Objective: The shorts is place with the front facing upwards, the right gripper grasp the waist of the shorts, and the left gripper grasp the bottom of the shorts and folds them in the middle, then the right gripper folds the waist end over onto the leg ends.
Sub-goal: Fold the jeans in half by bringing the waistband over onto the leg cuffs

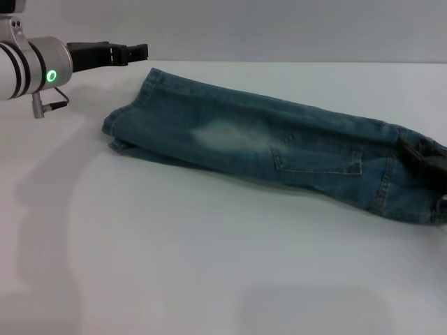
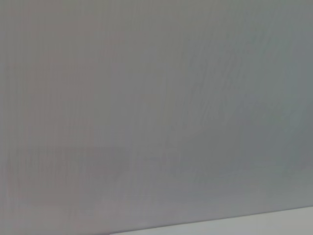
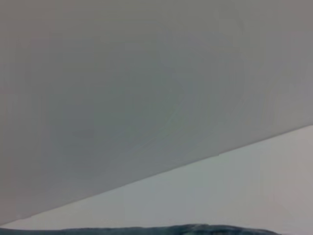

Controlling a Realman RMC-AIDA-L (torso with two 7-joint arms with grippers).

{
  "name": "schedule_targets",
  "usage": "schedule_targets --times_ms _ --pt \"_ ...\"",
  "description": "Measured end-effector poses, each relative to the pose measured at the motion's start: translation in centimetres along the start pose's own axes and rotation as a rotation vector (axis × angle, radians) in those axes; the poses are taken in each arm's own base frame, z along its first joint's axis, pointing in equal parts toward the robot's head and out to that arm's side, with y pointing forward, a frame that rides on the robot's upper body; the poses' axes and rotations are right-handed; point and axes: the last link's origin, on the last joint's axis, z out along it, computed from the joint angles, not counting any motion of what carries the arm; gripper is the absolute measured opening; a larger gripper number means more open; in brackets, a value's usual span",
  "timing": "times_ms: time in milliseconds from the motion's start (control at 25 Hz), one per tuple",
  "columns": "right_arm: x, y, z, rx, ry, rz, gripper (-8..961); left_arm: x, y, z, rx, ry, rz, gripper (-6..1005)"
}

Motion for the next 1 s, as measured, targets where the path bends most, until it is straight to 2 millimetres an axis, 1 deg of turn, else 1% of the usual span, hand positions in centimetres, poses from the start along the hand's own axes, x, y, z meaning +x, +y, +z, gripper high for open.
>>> schedule_targets --times_ms 320,440,600,680,760,880,1000 --pt "0.0 0.0 -0.6 -0.016 -0.019 0.002 535 -0.4 0.1 0.0 -0.005 -0.009 -0.007 846" --pt "-0.5 0.3 -1.4 -0.063 -0.063 -0.001 535 -0.6 0.0 0.0 -0.005 -0.012 -0.010 846" --pt "-1.6 0.5 -3.0 -0.147 -0.138 -0.020 535 -0.8 0.0 -0.1 -0.013 -0.015 -0.007 845" --pt "-2.7 0.7 -3.9 -0.230 -0.148 -0.021 535 -0.9 0.0 -0.2 -0.021 -0.007 -0.016 845" --pt "-4.6 0.5 -5.0 -0.329 -0.109 -0.016 535 -0.9 0.0 -0.2 -0.021 -0.007 -0.016 844" --pt "-8.0 0.2 -6.4 -0.439 0.021 0.018 535 -0.7 0.2 -0.6 -0.060 0.020 -0.027 844" --pt "-11.2 0.0 -7.3 -0.479 0.159 0.018 535 -0.7 0.2 -0.6 -0.066 0.024 -0.021 845"
